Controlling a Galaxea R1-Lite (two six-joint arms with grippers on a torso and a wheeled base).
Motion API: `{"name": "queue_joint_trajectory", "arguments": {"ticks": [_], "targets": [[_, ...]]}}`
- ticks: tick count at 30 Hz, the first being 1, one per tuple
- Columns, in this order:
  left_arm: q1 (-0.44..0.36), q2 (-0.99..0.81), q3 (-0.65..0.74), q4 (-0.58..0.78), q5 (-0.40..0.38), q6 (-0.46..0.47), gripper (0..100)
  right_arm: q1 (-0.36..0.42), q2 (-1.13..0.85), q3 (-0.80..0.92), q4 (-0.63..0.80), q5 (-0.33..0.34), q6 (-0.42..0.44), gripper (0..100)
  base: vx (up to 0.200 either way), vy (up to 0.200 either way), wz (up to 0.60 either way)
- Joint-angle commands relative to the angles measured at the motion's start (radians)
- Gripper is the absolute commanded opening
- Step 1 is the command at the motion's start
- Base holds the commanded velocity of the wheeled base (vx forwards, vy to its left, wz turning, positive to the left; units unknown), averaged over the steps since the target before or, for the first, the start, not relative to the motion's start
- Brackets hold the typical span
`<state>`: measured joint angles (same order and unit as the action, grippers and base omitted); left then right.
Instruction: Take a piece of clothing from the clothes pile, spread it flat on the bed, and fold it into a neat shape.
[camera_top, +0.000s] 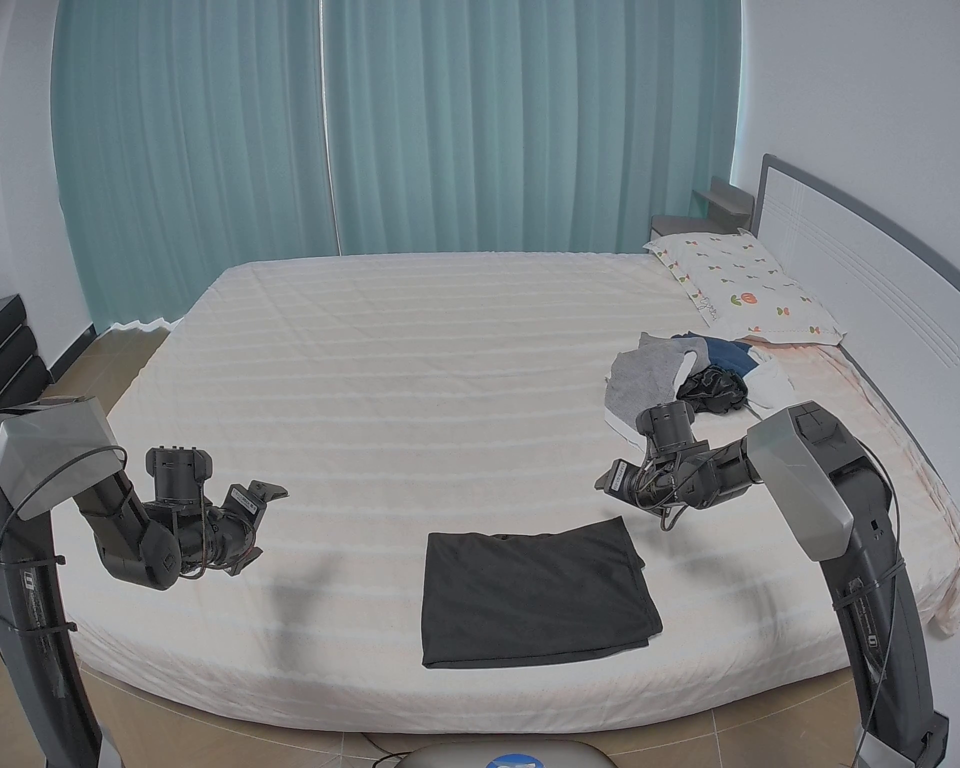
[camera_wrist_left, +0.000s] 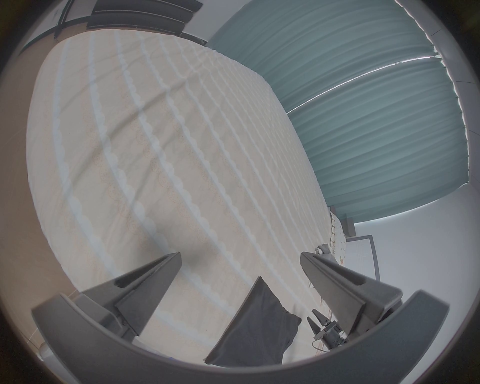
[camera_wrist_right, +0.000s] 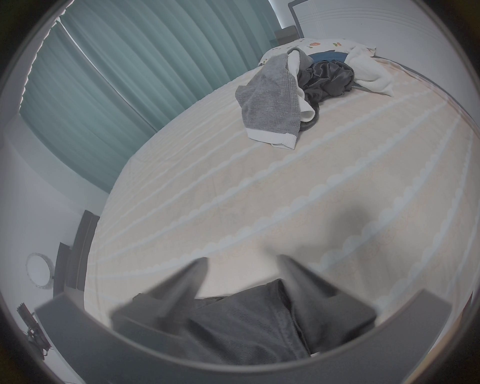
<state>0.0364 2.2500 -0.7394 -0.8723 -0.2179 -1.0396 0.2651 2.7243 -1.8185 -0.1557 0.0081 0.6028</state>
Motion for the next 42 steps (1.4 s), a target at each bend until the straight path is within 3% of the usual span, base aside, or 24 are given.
{"name": "queue_joint_trajectory", "arguments": {"ticks": [1,15,16,42], "targets": [[0.0,0.0,0.0,0.0,0.005,0.0,100,-0.009,0.02,0.002,-0.001,0.001,-0.032,100,0.0,0.0,0.0],[-0.015,0.026,0.008,-0.071,0.051,-0.004,100,0.002,0.088,-0.018,-0.013,0.01,-0.034,100,0.0,0.0,0.0],[-0.015,0.026,0.008,-0.071,0.051,-0.004,100,0.002,0.091,-0.021,-0.015,0.006,-0.038,0,0.0,0.0,0.0],[-0.015,0.028,0.008,-0.071,0.051,-0.004,100,-0.032,0.065,-0.016,-0.002,-0.026,-0.028,0,0.0,0.0,0.0]]}}
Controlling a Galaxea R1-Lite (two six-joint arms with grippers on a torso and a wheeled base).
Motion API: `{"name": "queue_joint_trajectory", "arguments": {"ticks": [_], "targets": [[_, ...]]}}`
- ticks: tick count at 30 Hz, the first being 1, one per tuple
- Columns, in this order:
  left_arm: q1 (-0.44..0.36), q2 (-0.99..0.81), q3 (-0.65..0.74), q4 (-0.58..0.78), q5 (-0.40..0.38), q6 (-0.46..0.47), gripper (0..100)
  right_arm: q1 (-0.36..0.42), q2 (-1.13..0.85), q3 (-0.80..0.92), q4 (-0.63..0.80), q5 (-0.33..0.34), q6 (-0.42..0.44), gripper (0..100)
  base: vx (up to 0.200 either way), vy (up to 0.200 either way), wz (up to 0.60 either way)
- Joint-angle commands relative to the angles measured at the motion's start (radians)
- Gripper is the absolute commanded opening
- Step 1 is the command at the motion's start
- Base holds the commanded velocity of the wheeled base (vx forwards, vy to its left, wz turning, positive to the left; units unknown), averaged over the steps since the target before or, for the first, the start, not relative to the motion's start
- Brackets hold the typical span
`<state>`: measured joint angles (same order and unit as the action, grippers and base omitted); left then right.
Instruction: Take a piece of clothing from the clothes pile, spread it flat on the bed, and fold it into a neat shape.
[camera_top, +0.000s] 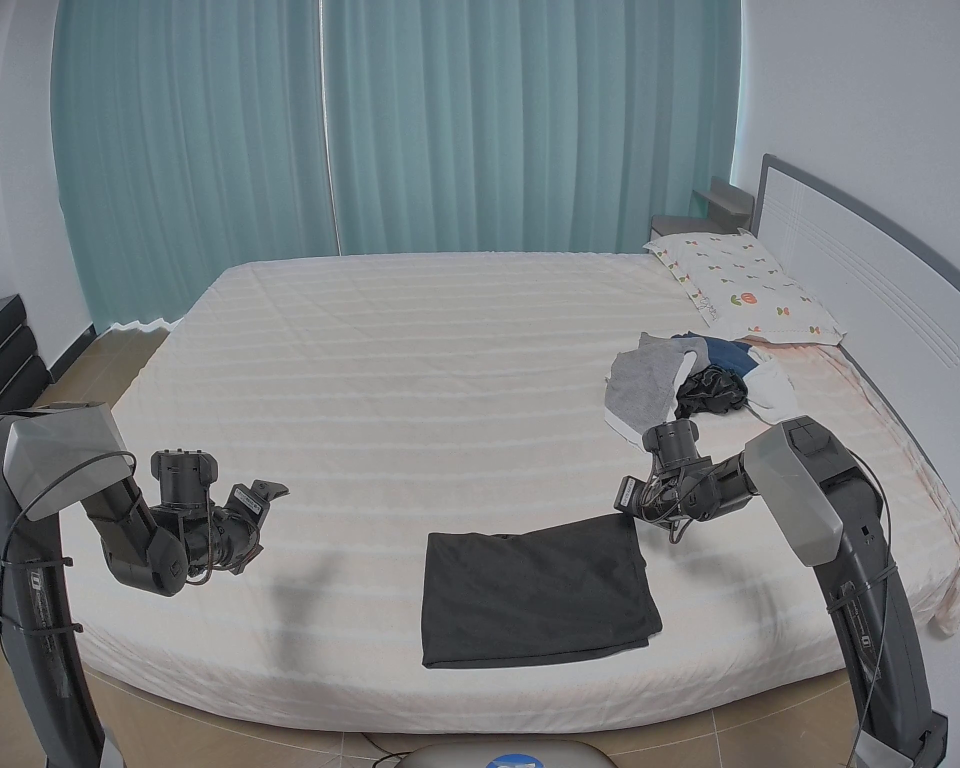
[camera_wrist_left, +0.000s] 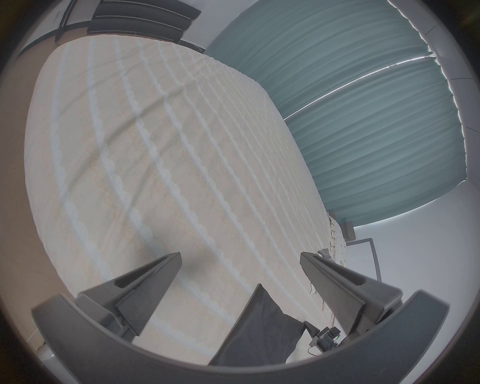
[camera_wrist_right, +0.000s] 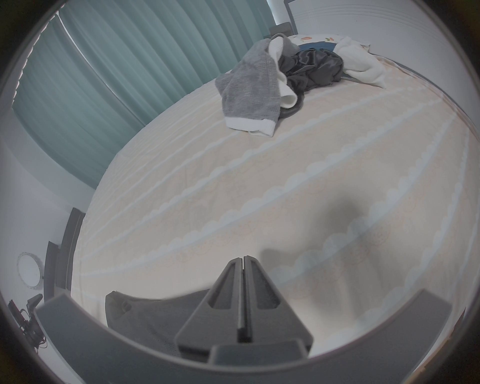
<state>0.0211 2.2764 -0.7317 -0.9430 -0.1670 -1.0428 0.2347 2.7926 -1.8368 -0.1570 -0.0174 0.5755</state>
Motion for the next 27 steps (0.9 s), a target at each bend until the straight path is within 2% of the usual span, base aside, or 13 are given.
{"name": "queue_joint_trajectory", "arguments": {"ticks": [1,24,27], "targets": [[0.0,0.002,0.0,0.0,0.0,0.0,100,-0.002,-0.004,0.001,-0.001,-0.004,0.0,0,0.0,0.0,0.0],[0.0,0.002,0.0,0.0,0.0,0.0,100,-0.026,-0.001,0.005,0.008,-0.047,0.0,0,0.0,0.0,0.0],[0.0,0.002,0.0,0.0,0.0,0.0,100,-0.025,0.001,-0.006,0.05,-0.047,0.0,0,0.0,0.0,0.0]]}}
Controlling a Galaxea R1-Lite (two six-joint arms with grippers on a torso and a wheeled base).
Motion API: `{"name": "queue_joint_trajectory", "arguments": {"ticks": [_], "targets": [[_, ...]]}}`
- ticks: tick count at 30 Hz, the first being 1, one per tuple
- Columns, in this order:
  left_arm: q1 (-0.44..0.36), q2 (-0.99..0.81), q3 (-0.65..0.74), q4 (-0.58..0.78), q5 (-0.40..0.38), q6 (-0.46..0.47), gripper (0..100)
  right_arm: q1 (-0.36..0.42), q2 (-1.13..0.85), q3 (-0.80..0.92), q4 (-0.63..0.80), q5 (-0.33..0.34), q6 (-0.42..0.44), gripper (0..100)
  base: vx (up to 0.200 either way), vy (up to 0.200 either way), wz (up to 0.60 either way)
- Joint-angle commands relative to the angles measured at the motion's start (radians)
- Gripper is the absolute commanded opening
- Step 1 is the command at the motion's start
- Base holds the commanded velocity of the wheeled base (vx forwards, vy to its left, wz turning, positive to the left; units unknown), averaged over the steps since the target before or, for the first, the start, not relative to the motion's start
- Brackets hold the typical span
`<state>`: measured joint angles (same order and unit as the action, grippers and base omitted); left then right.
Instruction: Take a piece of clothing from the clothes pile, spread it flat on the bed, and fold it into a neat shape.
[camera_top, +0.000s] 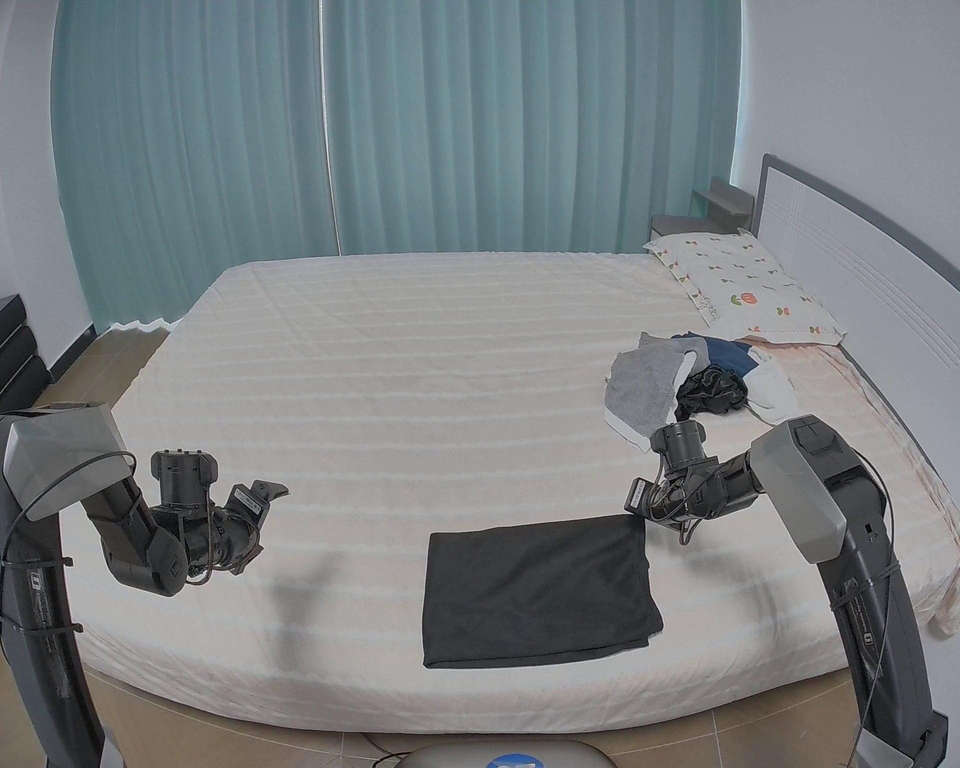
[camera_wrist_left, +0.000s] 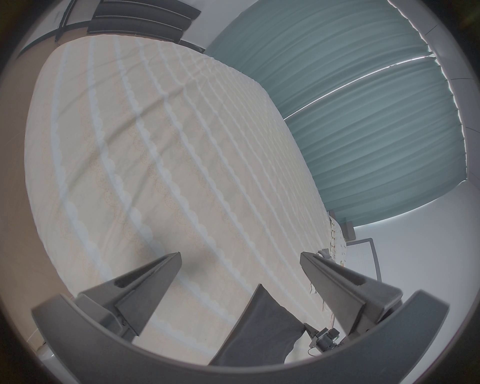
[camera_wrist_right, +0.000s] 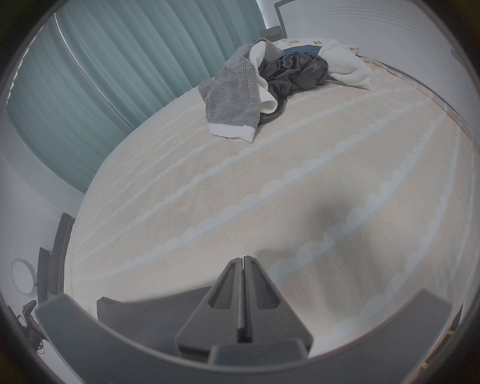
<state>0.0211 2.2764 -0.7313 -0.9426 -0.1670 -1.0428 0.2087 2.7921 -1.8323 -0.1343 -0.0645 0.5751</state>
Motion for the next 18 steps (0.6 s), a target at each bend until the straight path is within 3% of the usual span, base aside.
{"name": "queue_joint_trajectory", "arguments": {"ticks": [1,4,5,12,15,18], "targets": [[0.0,0.002,0.0,-0.001,0.0,0.0,100,0.001,0.003,-0.015,0.039,0.0,0.002,0,0.0,0.0,0.0],[0.0,0.002,0.0,-0.001,0.0,0.0,100,0.001,0.003,-0.016,0.045,0.0,0.002,0,0.0,0.0,0.0],[0.0,0.002,0.0,-0.001,0.0,0.0,100,0.001,0.003,-0.016,0.044,0.0,0.003,100,0.0,0.0,0.0],[0.0,0.002,0.0,-0.001,0.0,0.0,100,-0.003,-0.019,0.004,0.033,0.002,0.011,100,0.0,0.0,0.0],[0.0,0.002,0.0,-0.002,0.001,0.0,100,-0.017,-0.128,0.139,0.031,0.066,-0.003,100,0.0,0.0,0.0],[0.0,0.002,0.0,-0.002,0.001,-0.003,100,-0.029,-0.201,0.275,0.008,0.163,-0.069,100,0.0,0.0,0.0]]}}
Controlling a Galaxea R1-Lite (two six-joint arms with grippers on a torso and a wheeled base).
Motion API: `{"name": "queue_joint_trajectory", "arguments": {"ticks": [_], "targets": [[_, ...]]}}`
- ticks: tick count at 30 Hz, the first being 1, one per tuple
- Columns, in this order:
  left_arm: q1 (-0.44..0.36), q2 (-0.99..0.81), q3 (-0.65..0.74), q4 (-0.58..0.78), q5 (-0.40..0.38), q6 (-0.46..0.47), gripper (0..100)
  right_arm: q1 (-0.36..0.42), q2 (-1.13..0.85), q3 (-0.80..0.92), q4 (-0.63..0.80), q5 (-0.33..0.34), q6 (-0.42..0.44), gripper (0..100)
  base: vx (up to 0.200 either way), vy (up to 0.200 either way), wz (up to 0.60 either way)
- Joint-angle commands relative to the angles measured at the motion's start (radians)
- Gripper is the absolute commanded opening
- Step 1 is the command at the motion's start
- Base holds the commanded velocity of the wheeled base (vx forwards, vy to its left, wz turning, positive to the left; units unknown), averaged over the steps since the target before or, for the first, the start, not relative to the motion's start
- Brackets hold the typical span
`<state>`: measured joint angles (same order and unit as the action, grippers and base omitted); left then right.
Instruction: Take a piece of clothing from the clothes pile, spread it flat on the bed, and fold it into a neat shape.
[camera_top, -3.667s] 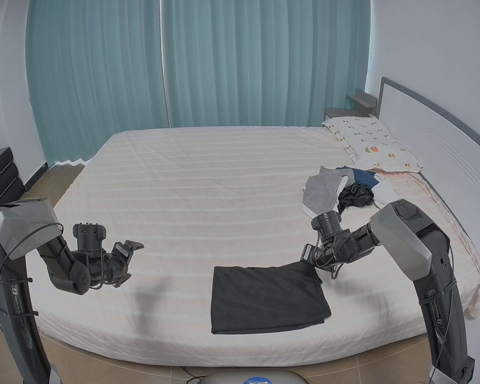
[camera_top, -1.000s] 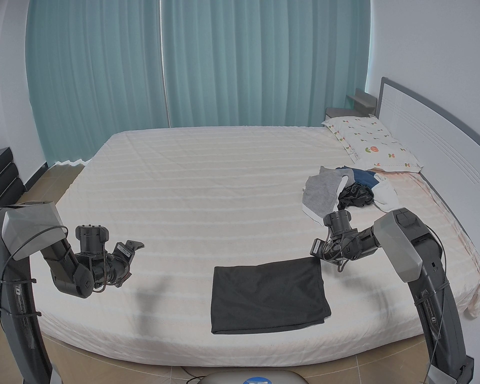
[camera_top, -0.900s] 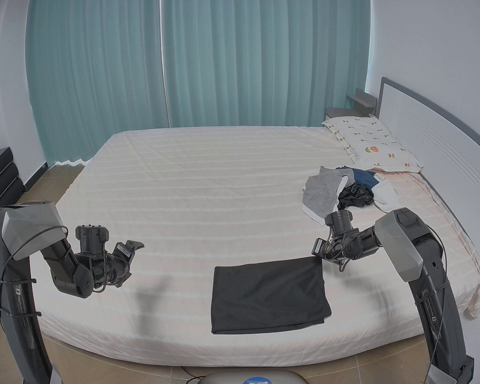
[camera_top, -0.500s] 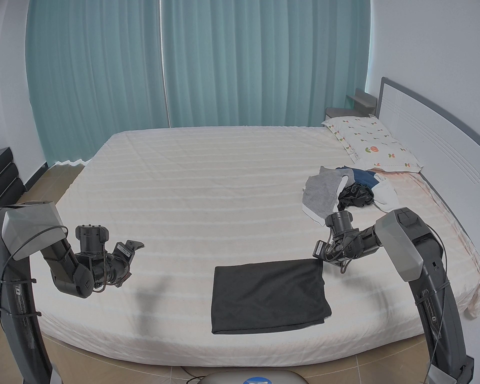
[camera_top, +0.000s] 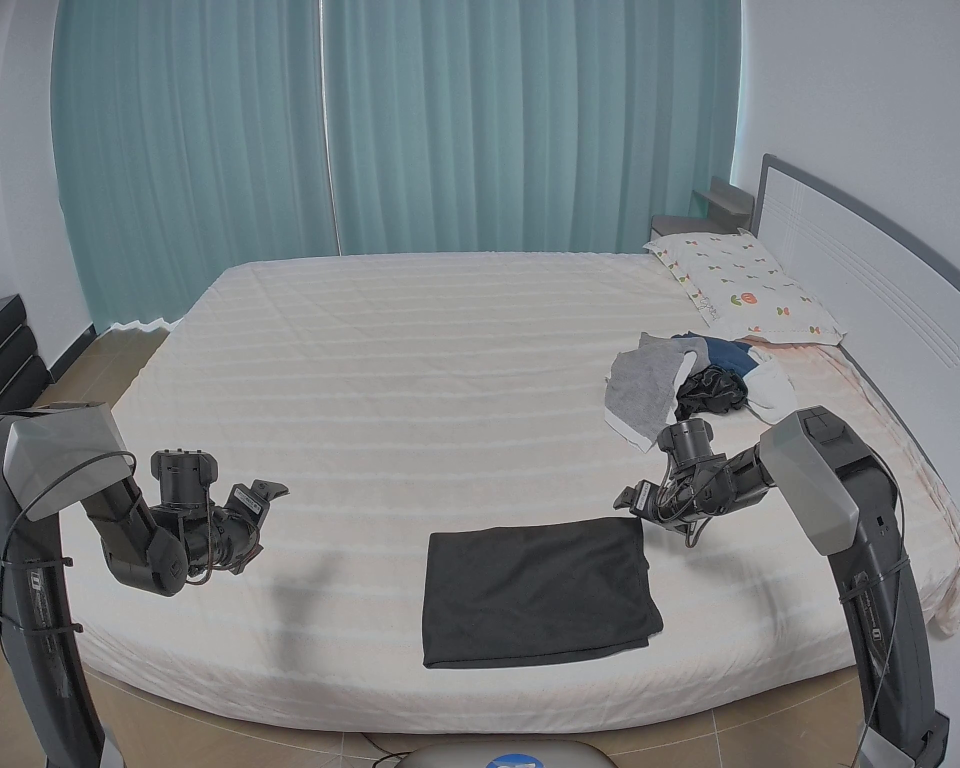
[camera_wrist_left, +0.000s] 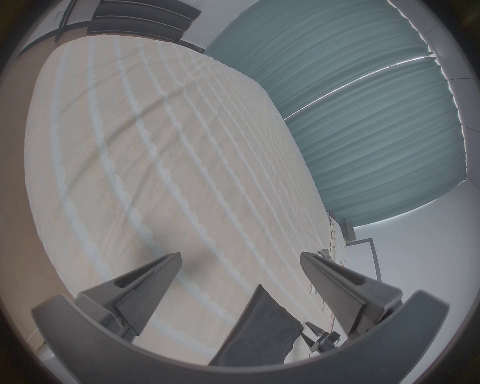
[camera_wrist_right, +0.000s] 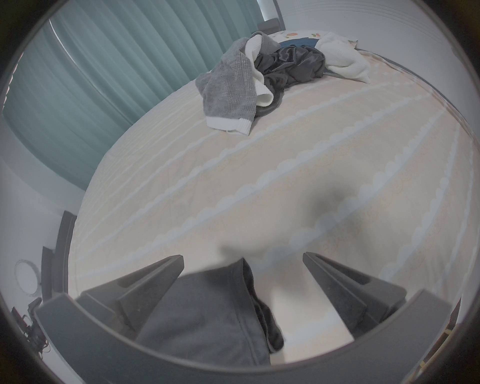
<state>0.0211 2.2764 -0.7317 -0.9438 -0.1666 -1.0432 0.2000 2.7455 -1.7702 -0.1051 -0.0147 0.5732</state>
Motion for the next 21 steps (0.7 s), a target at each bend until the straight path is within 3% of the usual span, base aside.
{"name": "queue_joint_trajectory", "arguments": {"ticks": [1,7,13,15,21], "targets": [[0.0,0.002,0.0,-0.001,0.001,-0.003,100,-0.027,-0.176,0.27,-0.042,0.145,-0.101,100,-0.2,0.0,0.0],[0.0,0.002,0.0,-0.001,0.001,-0.003,100,-0.047,-0.228,0.488,-0.258,0.239,-0.288,100,-0.2,0.0,0.0],[0.0,0.002,0.0,-0.001,0.001,-0.003,100,-0.044,-0.247,0.557,-0.275,0.285,-0.391,100,-0.2,0.0,0.0],[0.0,0.002,0.0,-0.001,0.001,-0.001,100,-0.042,-0.248,0.568,-0.277,0.291,-0.417,100,-0.2,0.0,0.0],[0.0,0.002,0.0,-0.001,0.001,0.0,100,-0.034,-0.254,0.581,-0.271,0.291,-0.434,100,0.0,0.0,0.0]]}}
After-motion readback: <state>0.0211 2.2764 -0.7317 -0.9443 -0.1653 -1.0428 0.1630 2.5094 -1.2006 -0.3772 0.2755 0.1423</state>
